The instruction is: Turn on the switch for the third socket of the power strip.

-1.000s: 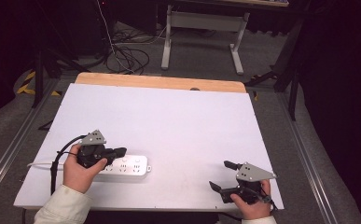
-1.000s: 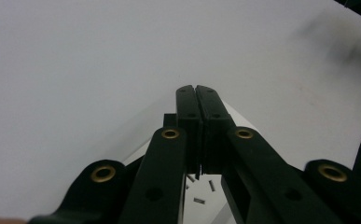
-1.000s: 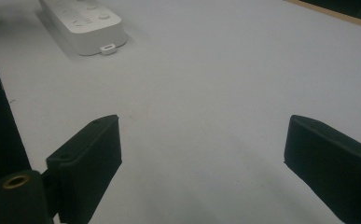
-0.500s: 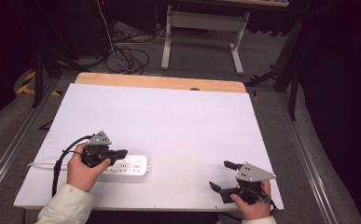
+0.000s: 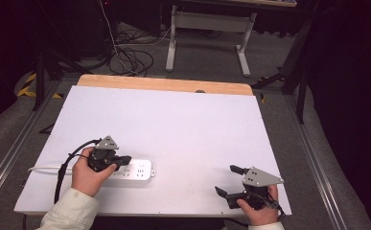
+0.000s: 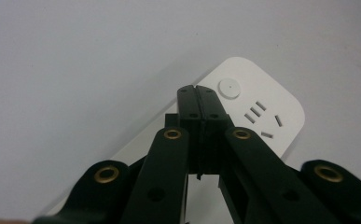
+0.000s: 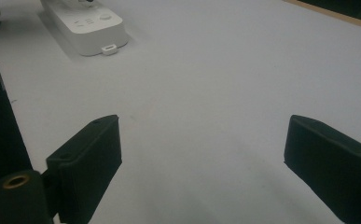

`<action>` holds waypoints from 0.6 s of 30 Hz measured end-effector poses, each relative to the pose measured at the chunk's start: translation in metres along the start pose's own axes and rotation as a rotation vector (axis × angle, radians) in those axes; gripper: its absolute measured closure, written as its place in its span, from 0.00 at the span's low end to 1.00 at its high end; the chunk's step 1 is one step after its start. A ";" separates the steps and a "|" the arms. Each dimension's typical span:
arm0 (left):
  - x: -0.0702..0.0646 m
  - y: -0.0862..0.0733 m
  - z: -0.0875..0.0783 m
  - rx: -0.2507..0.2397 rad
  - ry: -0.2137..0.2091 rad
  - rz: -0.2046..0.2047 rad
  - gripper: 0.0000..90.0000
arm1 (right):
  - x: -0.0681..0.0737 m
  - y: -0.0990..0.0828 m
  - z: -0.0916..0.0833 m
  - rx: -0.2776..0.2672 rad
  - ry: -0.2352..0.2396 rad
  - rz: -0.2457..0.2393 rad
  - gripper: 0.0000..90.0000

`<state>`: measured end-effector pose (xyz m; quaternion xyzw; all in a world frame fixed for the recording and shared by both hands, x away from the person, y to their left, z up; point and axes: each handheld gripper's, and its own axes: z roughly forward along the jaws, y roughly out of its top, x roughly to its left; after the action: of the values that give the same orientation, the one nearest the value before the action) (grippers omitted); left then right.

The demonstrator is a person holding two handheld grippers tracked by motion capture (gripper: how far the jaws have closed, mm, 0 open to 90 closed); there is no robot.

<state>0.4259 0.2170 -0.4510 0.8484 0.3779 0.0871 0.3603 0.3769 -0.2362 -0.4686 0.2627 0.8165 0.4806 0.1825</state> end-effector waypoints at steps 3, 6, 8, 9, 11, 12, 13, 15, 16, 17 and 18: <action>-0.001 0.001 0.001 0.014 0.005 0.006 1.00 | 0.000 0.000 0.000 0.000 0.000 0.000 0.13; -0.001 0.001 0.002 0.023 0.013 0.013 1.00 | 0.000 0.000 0.000 0.000 0.001 0.000 0.13; -0.002 0.001 0.003 0.027 0.019 0.015 1.00 | 0.000 0.000 0.000 0.000 0.001 0.000 0.13; -0.002 0.001 0.003 0.028 0.027 0.021 1.00 | 0.000 0.000 0.000 0.000 0.001 0.000 0.13; -0.002 0.001 0.003 0.032 0.032 0.023 1.00 | 0.000 0.000 0.000 0.000 0.001 0.000 0.13; -0.002 0.001 0.003 0.034 0.033 0.024 1.00 | 0.000 0.000 0.000 0.000 0.001 0.000 0.13; -0.002 0.001 0.003 0.039 0.035 0.029 1.00 | 0.000 0.000 0.000 0.000 0.001 0.000 0.13; -0.002 0.001 0.004 0.035 0.038 0.028 1.00 | 0.000 0.000 0.000 0.000 0.001 0.000 0.13; -0.002 0.001 0.004 0.033 0.037 0.033 1.00 | 0.000 0.000 0.000 0.000 0.002 0.000 0.13; -0.003 0.001 0.004 0.033 0.040 0.032 1.00 | 0.000 0.000 0.000 0.000 0.002 -0.001 0.13; -0.003 0.001 0.004 0.033 0.041 0.032 1.00 | 0.000 0.000 0.000 0.000 0.002 0.000 0.13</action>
<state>0.4264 0.2125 -0.4527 0.8582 0.3728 0.1041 0.3372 0.3768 -0.2360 -0.4687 0.2620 0.8167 0.4809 0.1816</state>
